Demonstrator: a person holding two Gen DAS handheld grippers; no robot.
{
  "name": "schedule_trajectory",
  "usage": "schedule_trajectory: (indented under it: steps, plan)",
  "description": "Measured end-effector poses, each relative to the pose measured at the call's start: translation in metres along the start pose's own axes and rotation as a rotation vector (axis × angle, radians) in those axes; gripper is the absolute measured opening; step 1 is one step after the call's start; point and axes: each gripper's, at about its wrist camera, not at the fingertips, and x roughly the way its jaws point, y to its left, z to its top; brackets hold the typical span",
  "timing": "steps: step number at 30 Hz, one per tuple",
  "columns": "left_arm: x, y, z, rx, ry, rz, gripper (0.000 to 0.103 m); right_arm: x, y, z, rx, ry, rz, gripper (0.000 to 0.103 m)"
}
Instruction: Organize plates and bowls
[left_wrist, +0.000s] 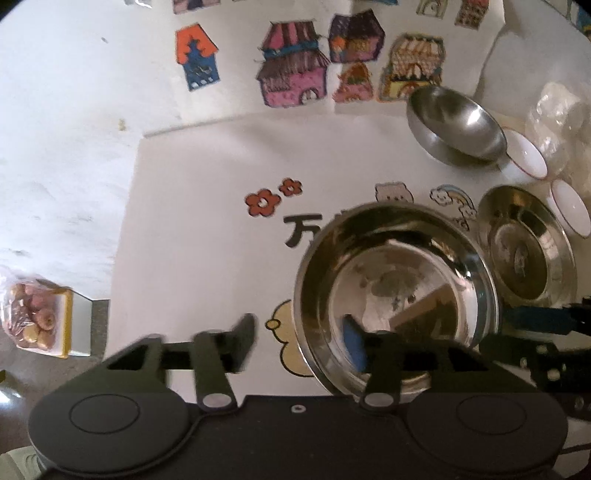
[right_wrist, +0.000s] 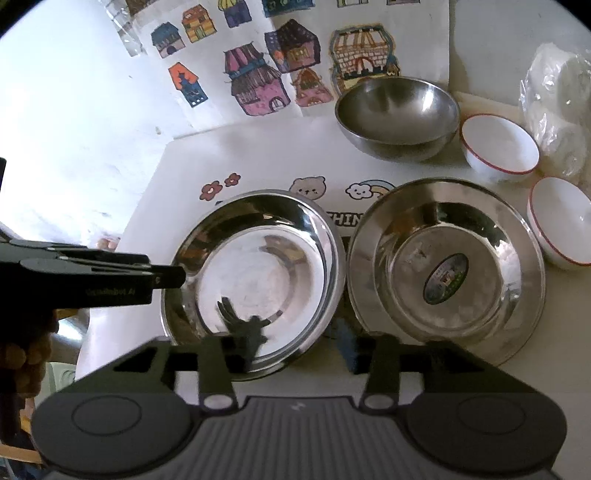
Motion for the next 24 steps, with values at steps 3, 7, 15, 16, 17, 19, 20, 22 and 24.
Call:
schedule_trajectory:
  steps: [3, 7, 15, 16, 17, 19, 20, 22, 24]
  plan:
    - [-0.009, -0.004, 0.006, -0.01, -0.033, 0.015, 0.085, -0.009, -0.007, -0.002, 0.006, -0.017, 0.021, 0.069]
    - [-0.015, -0.018, 0.02, -0.008, -0.072, 0.006, 0.102, -0.029, -0.025, -0.007, 0.033, -0.056, 0.024, 0.087]
    - [-0.005, -0.081, 0.054, 0.102, -0.088, -0.109, 0.102, -0.06, -0.085, -0.025, 0.176, -0.114, -0.045, 0.103]
    - [-0.003, -0.091, 0.059, 0.129, -0.091, -0.127, 0.102, -0.063, -0.093, -0.028, 0.199, -0.117, -0.058, 0.103]
    - [-0.001, -0.101, 0.063, 0.164, -0.093, -0.146, 0.102, -0.065, -0.099, -0.031, 0.213, -0.119, -0.066, 0.103]
    - [0.005, -0.122, 0.07, 0.234, -0.097, -0.171, 0.102, -0.067, -0.113, -0.033, 0.245, -0.122, -0.085, 0.103]
    - [0.009, -0.13, 0.072, 0.263, -0.093, -0.182, 0.102, -0.07, -0.118, -0.034, 0.254, -0.121, -0.091, 0.103]
    - [0.019, -0.144, 0.077, 0.318, -0.071, -0.193, 0.102, -0.07, -0.129, -0.036, 0.276, -0.12, -0.097, 0.103]
    - [0.03, -0.156, 0.08, 0.367, -0.044, -0.19, 0.102, -0.069, -0.138, -0.038, 0.289, -0.119, -0.1, 0.103]
